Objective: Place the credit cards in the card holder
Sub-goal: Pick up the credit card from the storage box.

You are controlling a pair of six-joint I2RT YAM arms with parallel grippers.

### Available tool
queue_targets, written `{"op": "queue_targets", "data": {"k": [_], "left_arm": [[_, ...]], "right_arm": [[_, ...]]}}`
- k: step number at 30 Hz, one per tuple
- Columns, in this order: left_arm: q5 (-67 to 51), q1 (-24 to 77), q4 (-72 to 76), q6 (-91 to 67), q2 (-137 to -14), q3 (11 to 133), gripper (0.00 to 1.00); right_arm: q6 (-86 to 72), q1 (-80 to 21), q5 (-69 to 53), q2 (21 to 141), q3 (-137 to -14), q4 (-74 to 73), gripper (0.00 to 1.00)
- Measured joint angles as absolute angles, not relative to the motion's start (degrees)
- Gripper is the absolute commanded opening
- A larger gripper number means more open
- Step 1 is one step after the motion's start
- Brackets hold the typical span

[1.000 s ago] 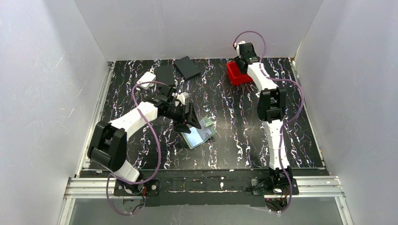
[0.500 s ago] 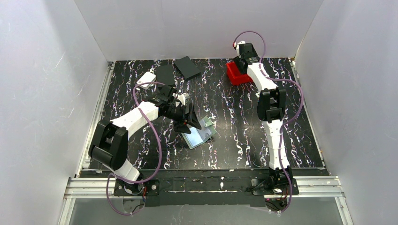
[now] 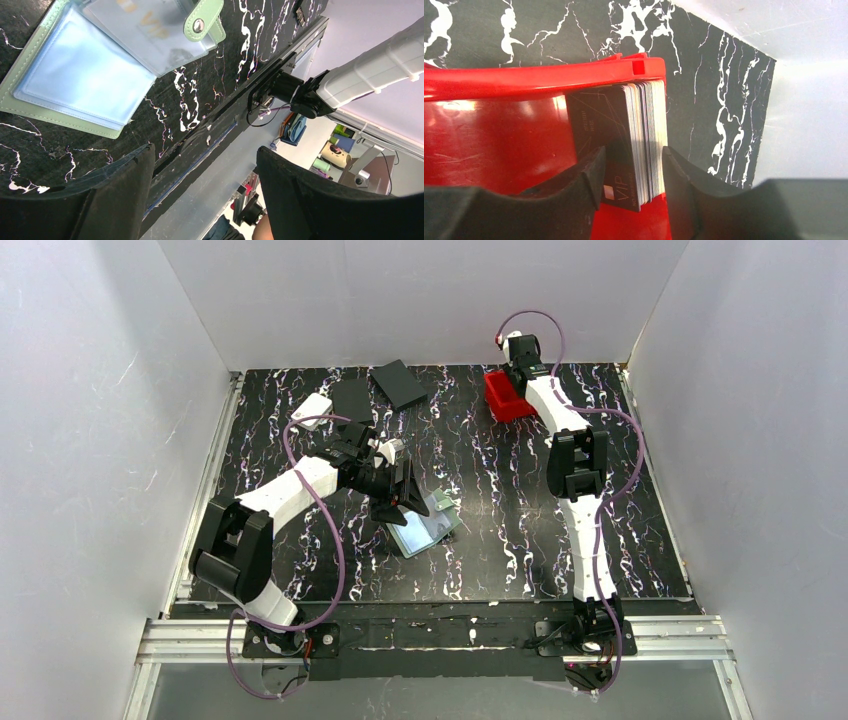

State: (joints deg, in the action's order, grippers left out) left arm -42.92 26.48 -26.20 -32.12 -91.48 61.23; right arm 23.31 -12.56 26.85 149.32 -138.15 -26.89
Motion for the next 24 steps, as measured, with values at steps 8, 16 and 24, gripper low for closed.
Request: {"op": "queue_targets", "data": {"k": [8, 16, 24], "left_arm": [[-42.9, 26.5, -26.2, -32.1, -91.6, 61.2, 0.73], [-42.9, 26.5, -26.1, -32.2, -91.6, 61.2, 0.73], [-42.9, 26.5, -25.9, -32.2, -91.6, 61.2, 0.73]], "right_arm": [[24.0, -12.5, 27.7, 149.3, -138.3, -26.8, 0.39], [24.2, -12.5, 28.4, 149.3, -138.3, -26.8, 0.28], [24.2, -12.6, 28.4, 149.0, -138.3, -26.9, 0.16]]}}
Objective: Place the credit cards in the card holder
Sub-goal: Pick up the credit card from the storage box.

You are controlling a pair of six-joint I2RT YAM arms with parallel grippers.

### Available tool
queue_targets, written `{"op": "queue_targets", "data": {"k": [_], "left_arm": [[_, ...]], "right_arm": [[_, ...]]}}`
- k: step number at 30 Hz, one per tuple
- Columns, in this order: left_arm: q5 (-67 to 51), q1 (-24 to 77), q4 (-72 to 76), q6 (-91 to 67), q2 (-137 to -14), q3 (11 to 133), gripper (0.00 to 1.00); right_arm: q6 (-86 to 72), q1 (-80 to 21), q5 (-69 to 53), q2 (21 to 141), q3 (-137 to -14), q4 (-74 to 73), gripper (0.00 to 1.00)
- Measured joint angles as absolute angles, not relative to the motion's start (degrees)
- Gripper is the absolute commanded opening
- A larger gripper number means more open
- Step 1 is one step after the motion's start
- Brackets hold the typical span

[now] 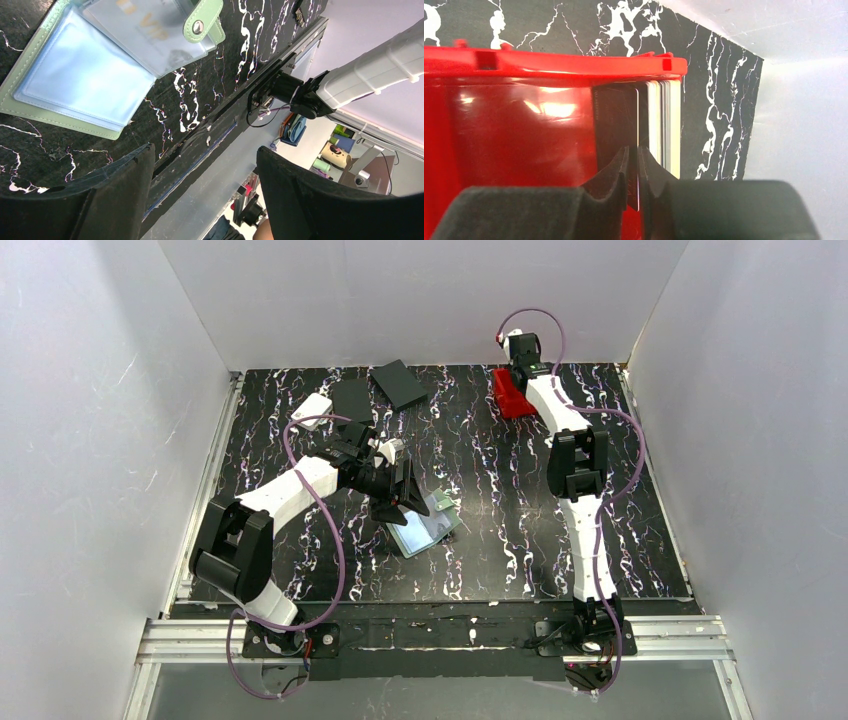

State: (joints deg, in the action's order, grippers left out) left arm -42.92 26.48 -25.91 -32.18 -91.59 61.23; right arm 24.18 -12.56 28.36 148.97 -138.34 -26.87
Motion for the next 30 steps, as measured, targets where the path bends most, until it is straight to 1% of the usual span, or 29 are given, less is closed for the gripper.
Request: {"op": "queue_targets", "data": {"k": [4, 9, 16, 23, 28, 30], "left_arm": [[-42.9, 26.5, -25.8, -32.2, -91.6, 61.2, 0.73], [-43.0, 26.5, -25.7, -32.4, -91.6, 61.2, 0.73], [-43.4, 26.5, -25.5, -32.7, -91.6, 60.9, 0.73], [-43.5, 26.5, -25.4, -32.9, -91.2, 60.4, 0.74], [-44.1, 26.0, -26.0, -33.0, -90.1, 60.8, 0.74], [-44.9, 25.4, -25.8, -33.5, -89.4, 61.2, 0.75]], "right_arm": [[24.2, -12.6, 28.4, 148.3, -138.3, -26.9, 0.13], [23.8, -12.6, 27.9, 147.1, -138.3, -26.9, 0.01], [21.8, -12.6, 26.1, 145.2, -138.3, -27.1, 0.01], [16.5, -12.6, 25.0, 141.7, -138.2, -29.0, 0.01], [9.0, -12.6, 24.4, 132.6, -133.8, -30.7, 0.01], [3.0, -12.6, 21.2, 125.4, -127.4, -30.0, 0.01]]}}
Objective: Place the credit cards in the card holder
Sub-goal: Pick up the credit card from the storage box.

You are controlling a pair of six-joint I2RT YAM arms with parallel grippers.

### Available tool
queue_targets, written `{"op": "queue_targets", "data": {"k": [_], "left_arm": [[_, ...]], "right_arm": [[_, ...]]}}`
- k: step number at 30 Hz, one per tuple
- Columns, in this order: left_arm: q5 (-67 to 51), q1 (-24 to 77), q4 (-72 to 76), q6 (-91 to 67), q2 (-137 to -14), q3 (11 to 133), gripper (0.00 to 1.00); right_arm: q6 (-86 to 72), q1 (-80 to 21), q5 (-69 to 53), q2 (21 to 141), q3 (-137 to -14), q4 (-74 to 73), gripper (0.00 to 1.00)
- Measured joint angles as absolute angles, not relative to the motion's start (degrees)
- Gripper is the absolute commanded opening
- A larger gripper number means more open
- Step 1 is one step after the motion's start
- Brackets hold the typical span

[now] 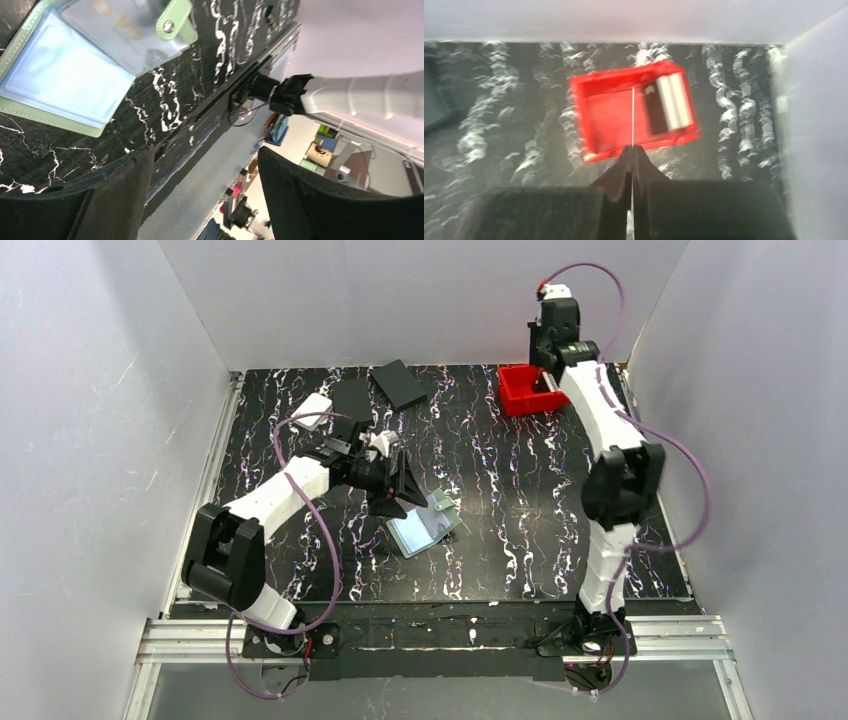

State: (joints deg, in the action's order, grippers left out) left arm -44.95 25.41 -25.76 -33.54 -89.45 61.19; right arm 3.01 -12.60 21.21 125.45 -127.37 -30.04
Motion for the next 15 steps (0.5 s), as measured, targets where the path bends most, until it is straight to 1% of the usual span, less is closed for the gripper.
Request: {"op": "queue_targets", "data": {"k": [1, 2, 3, 6, 7, 10, 15], "left_arm": [[-45.7, 24.8, -25.4, -34.2, -89.0, 61.4, 0.75], [-46.5, 23.8, -24.7, -35.2, -88.2, 61.5, 0.75], [-47.0, 23.2, -24.2, -35.7, -87.7, 61.5, 0.75], [-49.5, 19.8, -20.5, -40.2, -84.9, 61.5, 0.75], [-50.3, 18.8, -18.7, -42.2, -83.8, 61.5, 0.75], [-51.8, 16.4, -11.5, -49.1, -79.9, 60.4, 0.78], [-51.9, 15.6, -0.3, -59.7, -72.8, 56.2, 0.78]], "right_arm": [[0.5, -12.6, 19.0, 121.9, -123.8, -29.5, 0.01], [-4.2, -12.6, 14.1, 115.5, -115.5, -26.2, 0.01], [-6.4, -12.5, 12.1, 112.3, -112.2, -25.7, 0.01], [-20.9, -12.5, -3.7, 97.6, -90.8, -12.1, 0.01], [-24.9, -12.8, -7.8, 95.2, -86.6, -8.3, 0.01], [-39.9, -15.1, -20.8, 92.2, -75.0, 6.7, 0.01], [-61.6, -24.1, -31.4, 93.0, -60.7, 27.1, 0.01]]}}
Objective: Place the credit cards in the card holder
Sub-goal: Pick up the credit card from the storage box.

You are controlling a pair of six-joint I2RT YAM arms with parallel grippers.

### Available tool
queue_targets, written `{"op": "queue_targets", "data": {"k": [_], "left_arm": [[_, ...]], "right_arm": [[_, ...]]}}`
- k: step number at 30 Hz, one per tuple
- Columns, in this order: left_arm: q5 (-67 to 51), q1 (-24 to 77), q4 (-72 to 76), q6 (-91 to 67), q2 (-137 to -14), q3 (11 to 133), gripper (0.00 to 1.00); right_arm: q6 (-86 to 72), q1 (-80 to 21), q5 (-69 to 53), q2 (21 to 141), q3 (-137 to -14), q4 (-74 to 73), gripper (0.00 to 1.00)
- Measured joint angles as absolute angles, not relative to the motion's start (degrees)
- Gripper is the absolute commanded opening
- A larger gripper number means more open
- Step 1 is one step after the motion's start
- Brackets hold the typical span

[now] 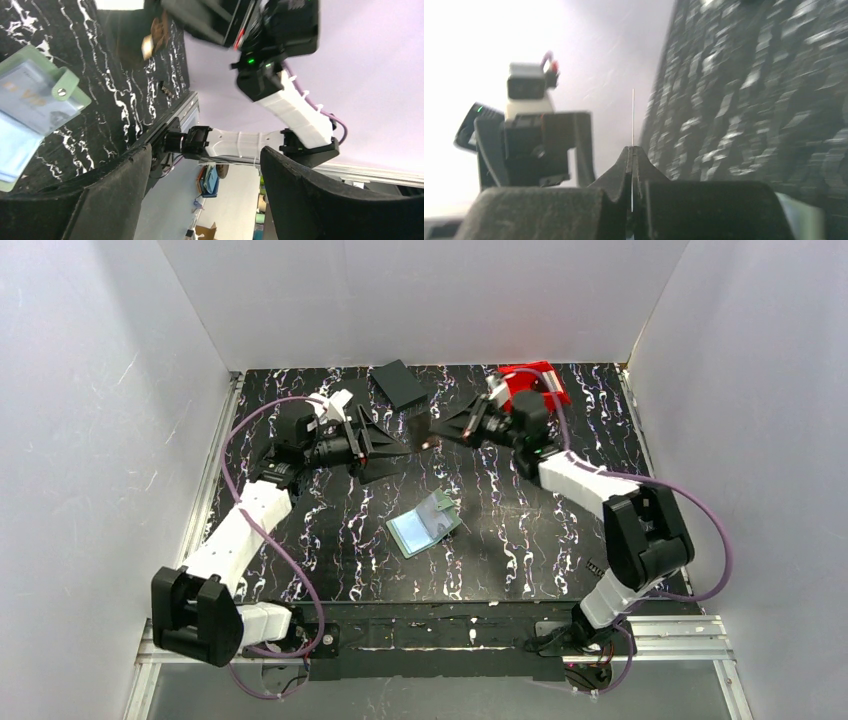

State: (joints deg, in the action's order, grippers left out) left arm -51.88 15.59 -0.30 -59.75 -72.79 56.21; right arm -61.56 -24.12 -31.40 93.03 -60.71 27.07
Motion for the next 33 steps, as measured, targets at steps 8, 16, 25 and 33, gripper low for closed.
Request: {"op": "queue_targets", "data": {"k": [8, 16, 25, 33], "left_arm": [[-48.4, 15.6, 5.1, -67.5, -65.8, 52.4, 0.73], [-39.3, 15.6, -7.6, -63.1, -59.6, 55.1, 0.78], [-40.6, 15.5, -1.6, -65.7, -63.4, 55.5, 0.39], [-41.2, 15.5, 1.7, -66.0, -64.8, 55.5, 0.24]], "right_arm": [[-83.5, -33.2, -35.0, 97.1, -57.1, 55.0, 0.01], [-90.5, -32.5, -35.2, 98.1, -55.3, 64.2, 0.01], [-92.3, -32.6, -36.9, 98.1, -55.3, 66.6, 0.01], [-93.5, -33.1, -37.6, 98.1, -55.3, 68.4, 0.01]]}}
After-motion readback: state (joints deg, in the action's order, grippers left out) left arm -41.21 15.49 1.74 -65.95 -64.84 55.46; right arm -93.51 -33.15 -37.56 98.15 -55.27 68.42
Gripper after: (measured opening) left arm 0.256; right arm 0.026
